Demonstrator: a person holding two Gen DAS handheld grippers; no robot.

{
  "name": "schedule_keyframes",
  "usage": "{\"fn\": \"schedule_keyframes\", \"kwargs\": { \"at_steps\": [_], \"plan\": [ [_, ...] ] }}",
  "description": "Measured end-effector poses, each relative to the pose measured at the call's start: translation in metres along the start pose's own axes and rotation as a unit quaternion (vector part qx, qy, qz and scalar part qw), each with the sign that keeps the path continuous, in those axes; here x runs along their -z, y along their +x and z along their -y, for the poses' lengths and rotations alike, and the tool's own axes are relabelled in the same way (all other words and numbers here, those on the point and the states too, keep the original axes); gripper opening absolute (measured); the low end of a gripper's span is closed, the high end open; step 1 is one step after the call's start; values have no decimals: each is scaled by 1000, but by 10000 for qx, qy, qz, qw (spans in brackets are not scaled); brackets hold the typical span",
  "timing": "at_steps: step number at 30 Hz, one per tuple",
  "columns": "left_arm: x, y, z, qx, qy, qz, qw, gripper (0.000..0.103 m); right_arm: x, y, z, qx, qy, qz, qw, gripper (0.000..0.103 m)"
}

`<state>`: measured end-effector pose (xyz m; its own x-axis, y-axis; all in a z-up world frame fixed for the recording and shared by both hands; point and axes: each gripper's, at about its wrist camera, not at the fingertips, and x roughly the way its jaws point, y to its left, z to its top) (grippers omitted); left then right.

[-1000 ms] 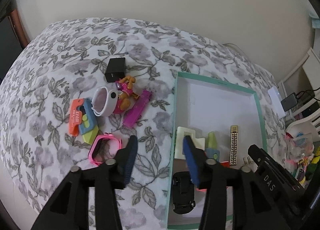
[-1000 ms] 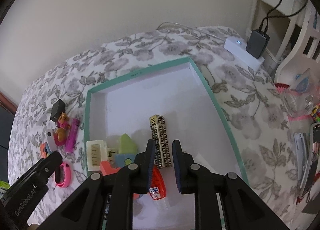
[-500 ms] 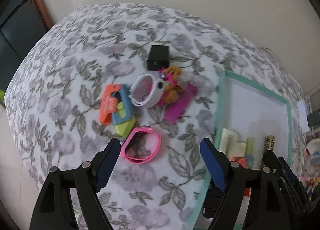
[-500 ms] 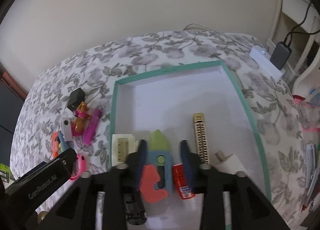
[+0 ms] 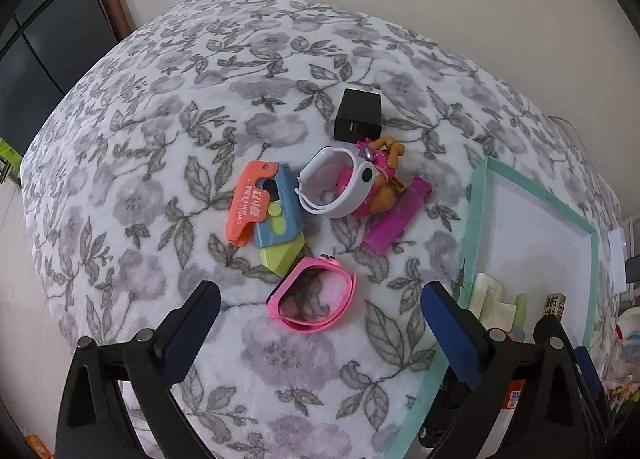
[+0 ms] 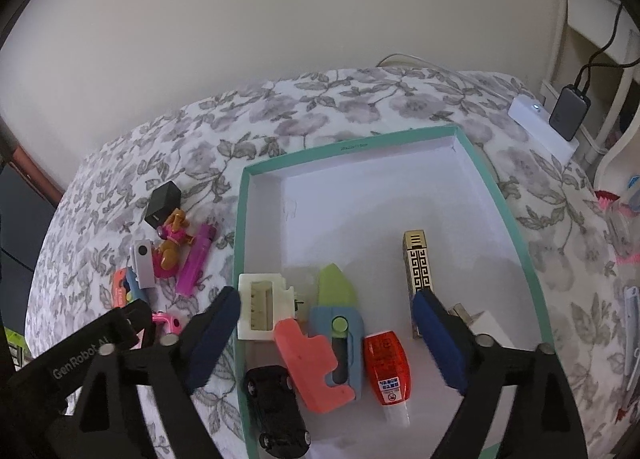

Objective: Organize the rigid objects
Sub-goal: 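Move both grippers back toward the pile of items beside the tray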

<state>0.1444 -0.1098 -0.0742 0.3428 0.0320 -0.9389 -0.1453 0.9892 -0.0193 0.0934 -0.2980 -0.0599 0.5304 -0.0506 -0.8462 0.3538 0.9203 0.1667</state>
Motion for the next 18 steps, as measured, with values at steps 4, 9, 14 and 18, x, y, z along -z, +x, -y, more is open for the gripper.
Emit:
{"fn": "schedule_keyframes", "kwargs": {
  "at_steps": [4,9,14,18],
  "plan": [
    [0,1,-1,-23,-17,4,10000,101,-1,-2,4,19,116,114,9999,103],
    [-1,1,-4,-6,-76,-22,10000,101,-2,-5,6,-59,186,194,9996,103],
    [-4,-2,-10,-1,-175,17,9998,101,-6,-13,-3,-559,207,347,9976,103],
    [-8,-5,-18,-40,-241,91,9997,102,-6,-20,-14,-498,12,513,9974,103]
  ]
}}
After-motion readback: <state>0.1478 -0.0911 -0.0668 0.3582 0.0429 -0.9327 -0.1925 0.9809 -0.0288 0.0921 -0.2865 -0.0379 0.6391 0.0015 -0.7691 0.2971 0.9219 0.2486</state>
